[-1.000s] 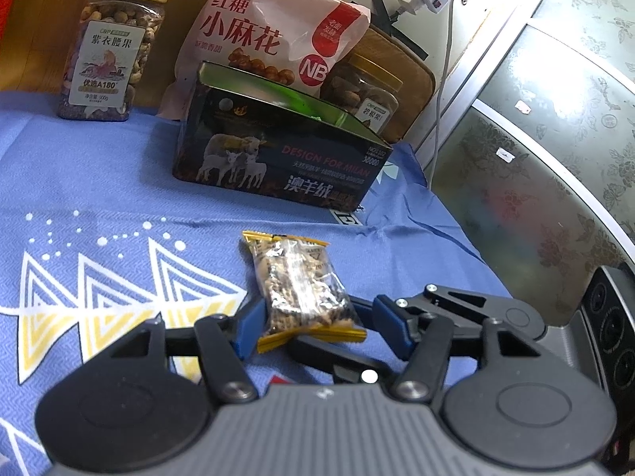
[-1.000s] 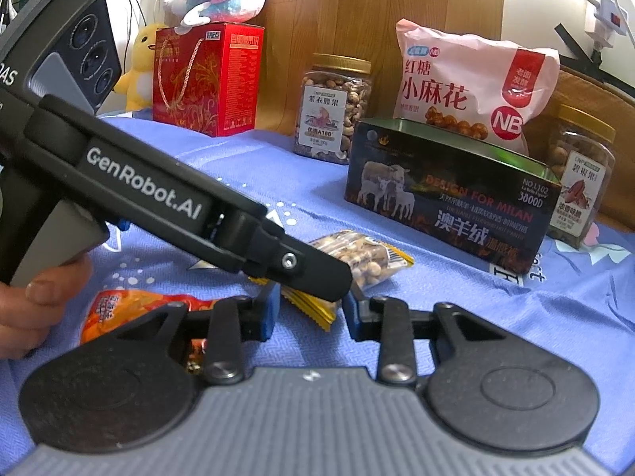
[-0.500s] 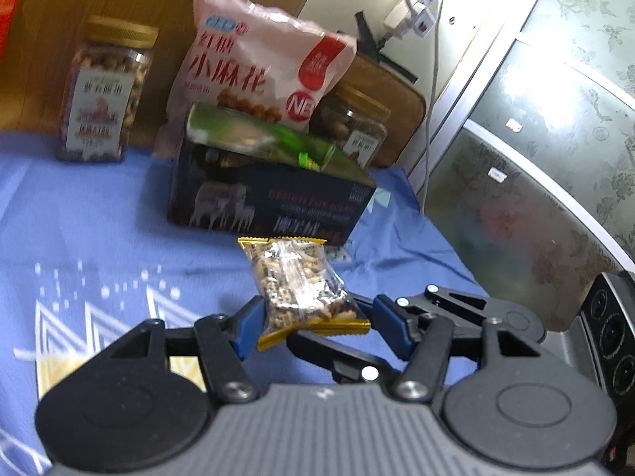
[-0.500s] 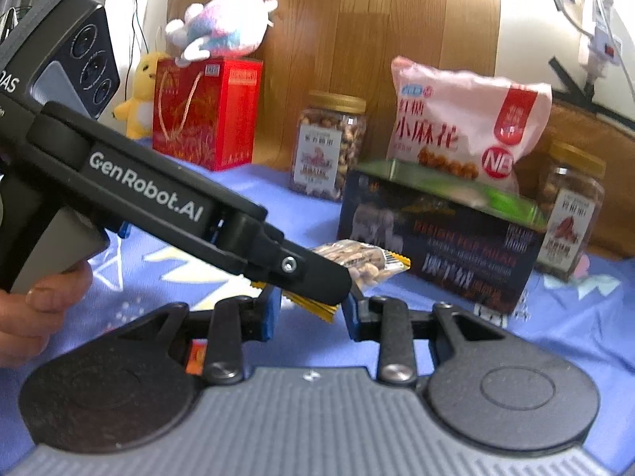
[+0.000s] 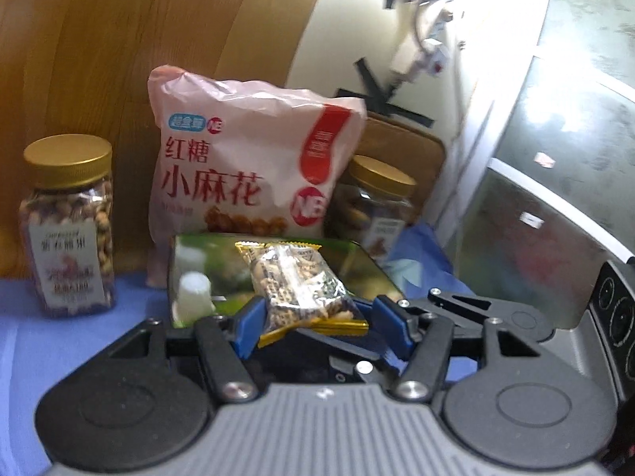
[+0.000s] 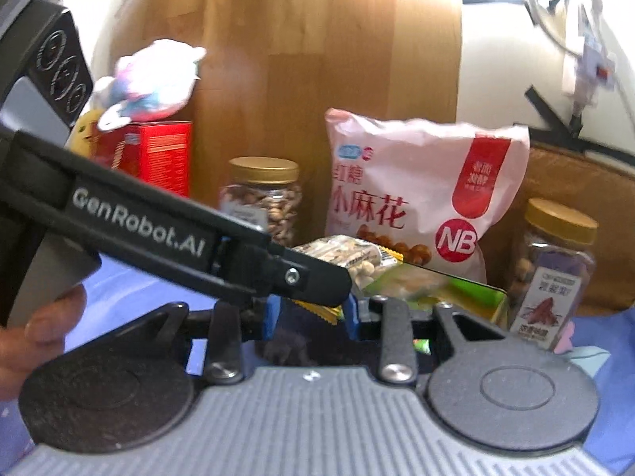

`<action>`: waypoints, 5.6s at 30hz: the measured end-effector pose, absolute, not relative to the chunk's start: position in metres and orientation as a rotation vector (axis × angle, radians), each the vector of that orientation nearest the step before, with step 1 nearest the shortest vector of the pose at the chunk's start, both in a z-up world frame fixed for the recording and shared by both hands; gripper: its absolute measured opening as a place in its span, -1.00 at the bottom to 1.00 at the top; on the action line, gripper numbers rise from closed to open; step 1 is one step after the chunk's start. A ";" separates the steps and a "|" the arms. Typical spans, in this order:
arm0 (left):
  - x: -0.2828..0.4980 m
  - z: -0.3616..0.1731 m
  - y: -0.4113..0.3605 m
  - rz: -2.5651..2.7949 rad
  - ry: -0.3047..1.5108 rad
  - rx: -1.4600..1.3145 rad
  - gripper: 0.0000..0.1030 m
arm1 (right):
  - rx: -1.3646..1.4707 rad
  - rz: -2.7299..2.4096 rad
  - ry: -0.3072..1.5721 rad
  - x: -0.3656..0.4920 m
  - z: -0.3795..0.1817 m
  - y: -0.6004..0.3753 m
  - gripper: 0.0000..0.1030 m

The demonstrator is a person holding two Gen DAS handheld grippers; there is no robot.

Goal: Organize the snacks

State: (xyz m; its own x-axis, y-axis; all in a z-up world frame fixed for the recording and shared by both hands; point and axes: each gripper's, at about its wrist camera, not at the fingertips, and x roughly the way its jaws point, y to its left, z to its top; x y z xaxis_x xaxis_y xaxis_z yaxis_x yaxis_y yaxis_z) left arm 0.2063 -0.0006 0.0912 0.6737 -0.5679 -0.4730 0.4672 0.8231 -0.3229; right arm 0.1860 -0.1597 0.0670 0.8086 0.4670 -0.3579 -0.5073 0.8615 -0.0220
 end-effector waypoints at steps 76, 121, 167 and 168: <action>0.010 -0.001 0.099 -0.697 0.789 -0.562 0.57 | 0.845 1.000 0.973 0.077 -0.022 -0.209 -0.65; 0.261 0.064 -0.015 -0.448 0.703 -0.192 -0.13 | 0.217 0.390 0.511 0.241 0.049 -0.215 -0.20; 0.097 0.011 0.000 -0.189 0.695 -0.032 0.25 | 0.254 0.288 0.461 0.073 0.003 -0.201 0.09; 0.097 0.011 0.000 -0.188 0.695 -0.032 0.25 | 0.254 0.287 0.461 0.073 0.003 -0.201 0.09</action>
